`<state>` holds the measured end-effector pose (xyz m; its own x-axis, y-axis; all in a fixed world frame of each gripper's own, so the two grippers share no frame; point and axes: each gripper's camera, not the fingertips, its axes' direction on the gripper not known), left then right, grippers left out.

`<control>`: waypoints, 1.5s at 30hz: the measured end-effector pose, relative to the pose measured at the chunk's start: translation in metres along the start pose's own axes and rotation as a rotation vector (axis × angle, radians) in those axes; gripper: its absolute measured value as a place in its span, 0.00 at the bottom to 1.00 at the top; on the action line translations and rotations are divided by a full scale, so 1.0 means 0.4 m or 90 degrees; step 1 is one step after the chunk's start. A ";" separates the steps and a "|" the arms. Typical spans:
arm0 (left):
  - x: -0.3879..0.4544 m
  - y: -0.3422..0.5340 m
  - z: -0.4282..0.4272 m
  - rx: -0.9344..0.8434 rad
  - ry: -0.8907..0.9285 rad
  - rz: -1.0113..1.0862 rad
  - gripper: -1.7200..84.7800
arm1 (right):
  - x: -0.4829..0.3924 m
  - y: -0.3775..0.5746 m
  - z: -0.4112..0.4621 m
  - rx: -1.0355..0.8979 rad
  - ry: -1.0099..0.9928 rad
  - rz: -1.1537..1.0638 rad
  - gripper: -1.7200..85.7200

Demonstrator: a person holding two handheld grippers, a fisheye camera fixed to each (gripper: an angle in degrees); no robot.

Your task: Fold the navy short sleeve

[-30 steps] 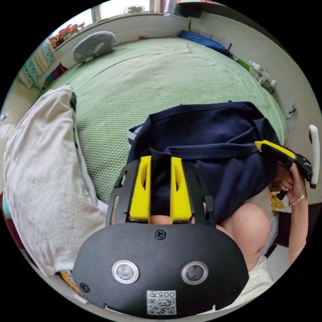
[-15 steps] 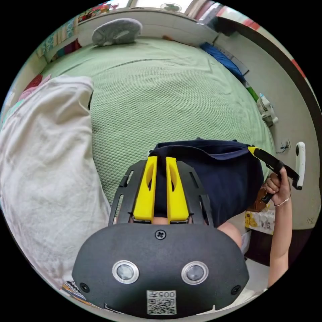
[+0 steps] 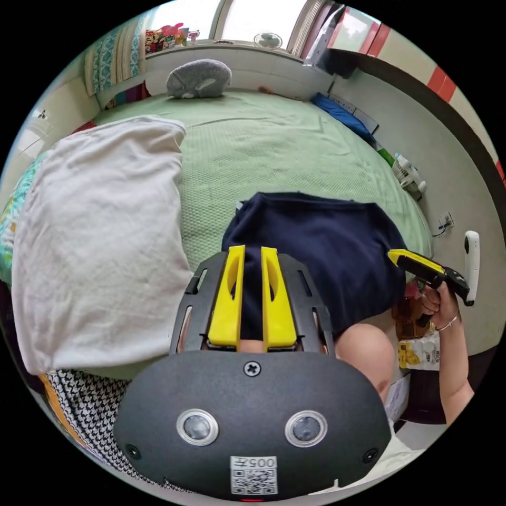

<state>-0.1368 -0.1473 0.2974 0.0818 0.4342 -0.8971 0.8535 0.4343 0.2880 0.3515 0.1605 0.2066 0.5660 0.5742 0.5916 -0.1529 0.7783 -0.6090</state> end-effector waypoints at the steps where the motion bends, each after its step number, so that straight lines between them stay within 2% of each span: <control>1: 0.013 0.021 0.016 -0.012 -0.006 0.003 0.09 | -0.012 0.023 0.012 -0.008 0.018 -0.004 0.10; 7: 0.080 0.094 0.111 -0.041 -0.039 0.032 0.08 | -0.065 0.044 0.060 -0.049 0.072 -0.014 0.10; 12: 0.113 0.099 0.116 -0.060 -0.051 0.030 0.07 | -0.093 0.020 0.121 -0.116 0.123 0.000 0.10; 15: 0.145 0.104 0.121 -0.069 -0.085 0.068 0.07 | -0.110 0.021 0.141 -0.109 0.146 -0.004 0.10; 26: 0.171 0.126 0.109 -0.054 -0.089 0.079 0.05 | -0.087 0.057 0.154 -0.072 0.110 -0.010 0.06; 37: 0.215 0.169 -0.038 0.023 -0.034 0.116 0.02 | -0.066 0.103 0.155 -0.039 0.102 -0.004 0.06; 42: 0.182 0.165 0.005 -0.022 -0.070 0.079 0.02 | -0.040 0.126 0.146 -0.019 0.080 0.009 0.06; 45: 0.137 0.164 -0.011 -0.007 -0.048 0.041 0.02 | -0.017 0.139 0.140 -0.014 0.057 0.016 0.06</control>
<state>-0.0786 -0.0917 0.2687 0.1747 0.4015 -0.8991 0.8396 0.4163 0.3490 0.2938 0.2141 0.1981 0.6326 0.5676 0.5269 -0.1508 0.7576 -0.6351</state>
